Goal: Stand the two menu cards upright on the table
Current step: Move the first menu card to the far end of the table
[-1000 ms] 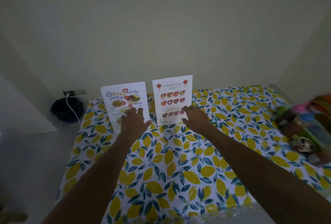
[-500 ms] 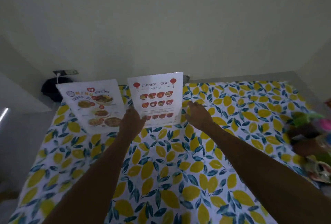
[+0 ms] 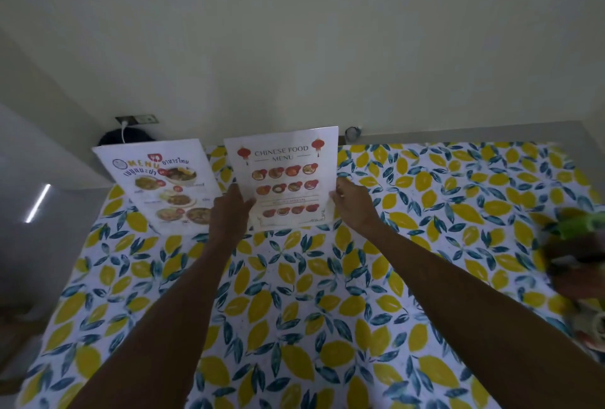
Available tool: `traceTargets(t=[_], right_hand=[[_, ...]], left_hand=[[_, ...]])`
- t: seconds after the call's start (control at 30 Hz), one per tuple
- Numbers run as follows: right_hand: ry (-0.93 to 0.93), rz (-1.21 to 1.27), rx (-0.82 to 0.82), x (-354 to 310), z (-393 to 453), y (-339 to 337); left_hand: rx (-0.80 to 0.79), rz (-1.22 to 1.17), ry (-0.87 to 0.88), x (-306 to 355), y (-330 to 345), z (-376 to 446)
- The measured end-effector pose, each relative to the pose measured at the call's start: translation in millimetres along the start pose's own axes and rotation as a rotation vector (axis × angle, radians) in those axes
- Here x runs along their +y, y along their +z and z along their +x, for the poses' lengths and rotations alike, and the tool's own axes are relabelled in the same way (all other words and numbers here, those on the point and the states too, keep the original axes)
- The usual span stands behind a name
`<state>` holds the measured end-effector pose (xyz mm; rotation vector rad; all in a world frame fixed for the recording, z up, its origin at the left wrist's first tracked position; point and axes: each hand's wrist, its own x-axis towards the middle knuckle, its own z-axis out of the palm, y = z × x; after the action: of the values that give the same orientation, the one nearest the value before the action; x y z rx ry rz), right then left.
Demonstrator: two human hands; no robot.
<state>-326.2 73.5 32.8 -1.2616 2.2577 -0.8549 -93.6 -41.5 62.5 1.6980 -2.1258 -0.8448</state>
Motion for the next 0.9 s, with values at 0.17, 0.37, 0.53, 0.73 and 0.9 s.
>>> traceTargets(t=[0.17,0.37,0.53,0.73,0.9], right_hand=[[-0.031,-0.025,0.067,2.3,-28.9,-34.2],[0.019,-0.062,0.155,17.8,-73.1,-89.6],[0.053,-0.112,0.234,40.1,-91.0,-155.3],[0.082,-0.19,0.355,83.5,-79.3,-251.9],[0.095,-0.225,0.407,151.7,-50.7,-330.5]], left_hand=[[0.007,0.026,0.105,21.9,-6.6,-26.9],[-0.022,-0.02,0.279,68.7,-4.7,-62.7],[-0.064,-0.069,0.4,127.0,11.1,-77.5],[-0.078,-0.118,0.49,224.9,49.5,-78.7],[-0.092,-0.105,0.553,313.7,110.9,-71.2]])
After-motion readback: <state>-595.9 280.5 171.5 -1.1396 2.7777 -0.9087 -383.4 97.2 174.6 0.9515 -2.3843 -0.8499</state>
